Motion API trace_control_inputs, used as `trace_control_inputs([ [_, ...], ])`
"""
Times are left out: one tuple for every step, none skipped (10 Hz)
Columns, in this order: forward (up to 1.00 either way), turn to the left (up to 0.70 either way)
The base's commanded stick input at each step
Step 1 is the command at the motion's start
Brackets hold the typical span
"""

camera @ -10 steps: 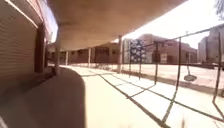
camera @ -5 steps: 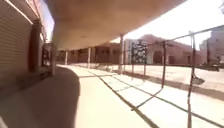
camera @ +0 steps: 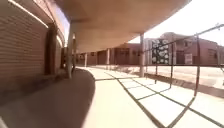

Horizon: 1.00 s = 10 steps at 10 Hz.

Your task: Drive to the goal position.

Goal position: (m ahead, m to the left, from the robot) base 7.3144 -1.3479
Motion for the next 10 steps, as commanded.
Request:
trace_control_inputs([
  [0.85,0.0],
  [0.85,0.0],
  [0.85,0.0],
  [0.85,0.0],
  [0.85,0.0],
  [0.85,0.0],
  [0.85,0.0],
  [0.85,0.0],
  [0.85,0.0],
  [0.85,0.0],
])
